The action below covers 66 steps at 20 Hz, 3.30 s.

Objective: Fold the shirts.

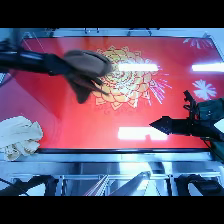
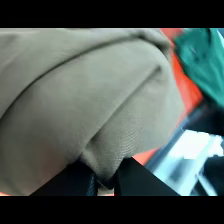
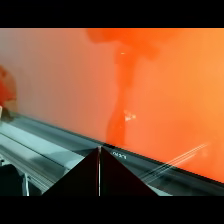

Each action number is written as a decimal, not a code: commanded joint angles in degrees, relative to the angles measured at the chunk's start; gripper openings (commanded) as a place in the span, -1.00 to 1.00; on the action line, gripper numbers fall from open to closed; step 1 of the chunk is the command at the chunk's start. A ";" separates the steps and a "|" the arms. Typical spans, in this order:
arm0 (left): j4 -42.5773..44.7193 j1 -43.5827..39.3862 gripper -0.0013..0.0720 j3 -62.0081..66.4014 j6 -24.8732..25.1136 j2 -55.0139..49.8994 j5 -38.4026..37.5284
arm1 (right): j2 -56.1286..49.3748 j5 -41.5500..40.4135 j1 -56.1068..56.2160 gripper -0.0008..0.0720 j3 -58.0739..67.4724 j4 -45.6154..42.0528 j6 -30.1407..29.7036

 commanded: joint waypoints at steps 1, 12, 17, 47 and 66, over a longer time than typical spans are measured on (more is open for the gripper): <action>6.71 -12.20 -0.88 0.66 -3.02 -4.42 2.12 | 0.02 0.94 -0.02 -0.89 -0.02 -0.09 -0.17; 24.87 -11.32 0.98 1.40 -6.71 -14.45 -9.42 | -7.78 -3.67 3.76 0.59 -0.02 1.60 -2.45; 24.68 -3.13 0.98 -17.33 -6.69 -11.54 -1.66 | -27.67 -12.68 12.17 0.58 3.54 25.83 -28.15; 1.38 3.63 -0.90 9.57 -2.27 25.03 21.92 | -12.94 15.32 -7.50 -0.91 49.86 45.77 -32.22; 3.61 12.22 0.98 -11.19 1.25 -5.95 5.46 | -46.93 15.93 -5.66 0.27 51.32 13.73 -21.07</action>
